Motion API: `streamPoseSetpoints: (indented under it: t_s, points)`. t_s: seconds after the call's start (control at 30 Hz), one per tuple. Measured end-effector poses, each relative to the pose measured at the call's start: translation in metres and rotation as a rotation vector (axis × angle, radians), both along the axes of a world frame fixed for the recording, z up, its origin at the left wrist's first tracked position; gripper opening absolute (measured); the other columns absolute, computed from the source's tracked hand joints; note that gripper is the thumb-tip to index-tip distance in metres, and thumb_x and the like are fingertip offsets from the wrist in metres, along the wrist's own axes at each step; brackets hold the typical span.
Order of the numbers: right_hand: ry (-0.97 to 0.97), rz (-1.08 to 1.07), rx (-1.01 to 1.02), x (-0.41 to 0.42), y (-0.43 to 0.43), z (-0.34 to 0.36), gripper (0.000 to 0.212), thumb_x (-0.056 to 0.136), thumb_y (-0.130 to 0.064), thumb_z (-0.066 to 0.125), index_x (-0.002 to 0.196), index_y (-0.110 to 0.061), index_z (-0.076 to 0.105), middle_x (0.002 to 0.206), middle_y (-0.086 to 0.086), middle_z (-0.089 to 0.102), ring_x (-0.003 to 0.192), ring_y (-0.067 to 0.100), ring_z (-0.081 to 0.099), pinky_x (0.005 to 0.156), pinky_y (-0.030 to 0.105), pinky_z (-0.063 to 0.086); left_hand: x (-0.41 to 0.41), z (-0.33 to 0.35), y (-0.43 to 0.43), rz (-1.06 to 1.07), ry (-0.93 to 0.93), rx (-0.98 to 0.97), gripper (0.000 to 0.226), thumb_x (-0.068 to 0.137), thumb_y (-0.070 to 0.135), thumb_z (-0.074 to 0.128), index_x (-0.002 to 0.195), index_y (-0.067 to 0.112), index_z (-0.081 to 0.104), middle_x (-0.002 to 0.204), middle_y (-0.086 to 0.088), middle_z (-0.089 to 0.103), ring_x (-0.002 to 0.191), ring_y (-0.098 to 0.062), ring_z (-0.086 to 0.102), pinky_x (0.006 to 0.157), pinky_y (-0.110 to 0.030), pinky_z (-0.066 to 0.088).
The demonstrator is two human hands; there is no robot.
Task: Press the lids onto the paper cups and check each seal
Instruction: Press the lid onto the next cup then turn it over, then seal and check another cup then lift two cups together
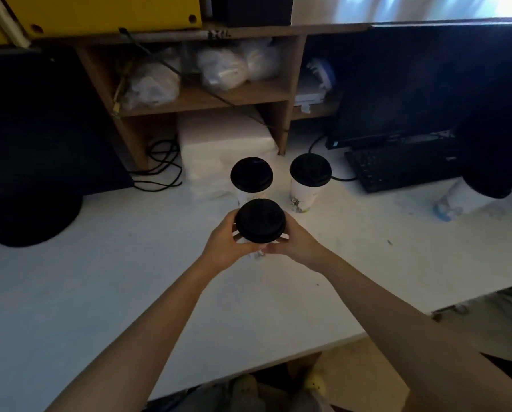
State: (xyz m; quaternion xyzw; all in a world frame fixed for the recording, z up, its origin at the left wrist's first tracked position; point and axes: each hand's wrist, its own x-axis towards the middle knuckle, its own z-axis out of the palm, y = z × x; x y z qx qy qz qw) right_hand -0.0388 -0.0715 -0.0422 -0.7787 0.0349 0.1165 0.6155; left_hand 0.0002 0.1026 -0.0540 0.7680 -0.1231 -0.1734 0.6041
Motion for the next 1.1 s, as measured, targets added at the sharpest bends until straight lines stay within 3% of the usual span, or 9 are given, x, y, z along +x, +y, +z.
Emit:
streamPoseSetpoints:
  t_s: [0.07, 0.17, 0.23, 0.37, 0.47, 0.7, 0.97, 1.1]
  points:
    - [0.018, 0.004, -0.003, 0.001, -0.001, -0.001, 0.083, 0.075, 0.002, 0.073, 0.141, -0.023, 0.030, 0.136, -0.004, 0.046, 0.114, 0.008, 0.050, 0.091, 0.022, 0.045, 0.002, 0.002, 0.000, -0.022, 0.008, 0.015, 0.078, 0.069, 0.015, 0.081, 0.135, 0.018, 0.039, 0.122, 0.011, 0.050, 0.116, -0.011, 0.050, 0.093, -0.022, 0.046]
    - [0.036, 0.038, -0.017, 0.002, -0.003, 0.001, 0.082, 0.075, 0.000, 0.074, 0.140, -0.024, 0.031, 0.133, -0.006, 0.047, 0.112, 0.007, 0.048, 0.080, 0.011, 0.047, 0.006, 0.002, 0.004, -0.068, 0.028, 0.075, 0.077, 0.071, 0.020, 0.080, 0.135, 0.019, 0.038, 0.126, 0.010, 0.050, 0.115, -0.009, 0.049, 0.086, -0.017, 0.047]
    - [0.041, 0.065, -0.072, 0.004, -0.005, 0.005, 0.081, 0.074, -0.002, 0.076, 0.140, -0.022, 0.032, 0.133, -0.004, 0.048, 0.114, 0.010, 0.048, 0.077, 0.008, 0.045, 0.007, 0.002, 0.006, -0.088, 0.050, 0.209, 0.076, 0.072, 0.026, 0.079, 0.135, 0.016, 0.038, 0.132, 0.001, 0.052, 0.113, -0.012, 0.052, 0.087, -0.024, 0.047]
    - [0.113, 0.100, -0.165, 0.006, -0.015, 0.014, 0.077, 0.076, -0.007, 0.075, 0.141, -0.015, 0.033, 0.137, 0.005, 0.046, 0.113, 0.018, 0.050, 0.084, 0.017, 0.043, 0.001, 0.008, 0.005, -0.088, 0.164, 0.562, 0.063, 0.081, 0.042, 0.067, 0.132, 0.012, 0.045, 0.128, -0.007, 0.057, 0.110, -0.022, 0.057, 0.093, -0.037, 0.050]
    - [0.208, 0.151, -0.228, 0.004, -0.027, 0.019, 0.071, 0.079, -0.013, 0.073, 0.139, -0.016, 0.035, 0.135, 0.005, 0.046, 0.113, 0.019, 0.052, 0.094, 0.029, 0.047, -0.010, 0.017, 0.003, -0.268, 0.267, 0.825, 0.052, 0.089, 0.045, 0.054, 0.125, 0.008, 0.054, 0.125, -0.011, 0.057, 0.108, -0.026, 0.059, 0.088, -0.037, 0.054]
    - [0.459, 0.131, -0.242, -0.015, -0.093, 0.028, 0.057, 0.085, -0.024, 0.067, 0.135, -0.014, 0.042, 0.124, 0.003, 0.056, 0.112, 0.019, 0.054, 0.096, 0.036, 0.047, -0.035, 0.028, -0.041, -0.466, 0.245, 0.718, 0.042, 0.088, 0.043, 0.056, 0.121, 0.016, 0.056, 0.118, -0.004, 0.059, 0.103, -0.020, 0.061, 0.085, -0.036, 0.056]
    - [0.558, -0.150, -0.344, -0.065, -0.203, 0.017, 0.045, 0.087, -0.035, 0.063, 0.127, -0.016, 0.050, 0.127, 0.005, 0.053, 0.110, 0.020, 0.054, 0.084, 0.031, 0.048, -0.035, 0.031, -0.153, -0.614, 0.207, 0.657, 0.040, 0.088, 0.044, 0.056, 0.117, 0.016, 0.056, 0.117, -0.005, 0.058, 0.098, -0.017, 0.059, 0.075, -0.029, 0.051]
    - [0.578, -0.257, -0.373, -0.083, -0.260, 0.016, 0.044, 0.087, -0.036, 0.062, 0.125, -0.017, 0.049, 0.127, 0.006, 0.051, 0.108, 0.020, 0.052, 0.085, 0.031, 0.046, -0.028, 0.037, -0.218, -0.655, 0.156, 0.662, 0.041, 0.090, 0.041, 0.055, 0.120, 0.013, 0.055, 0.121, -0.008, 0.056, 0.108, -0.023, 0.058, 0.083, -0.035, 0.052]
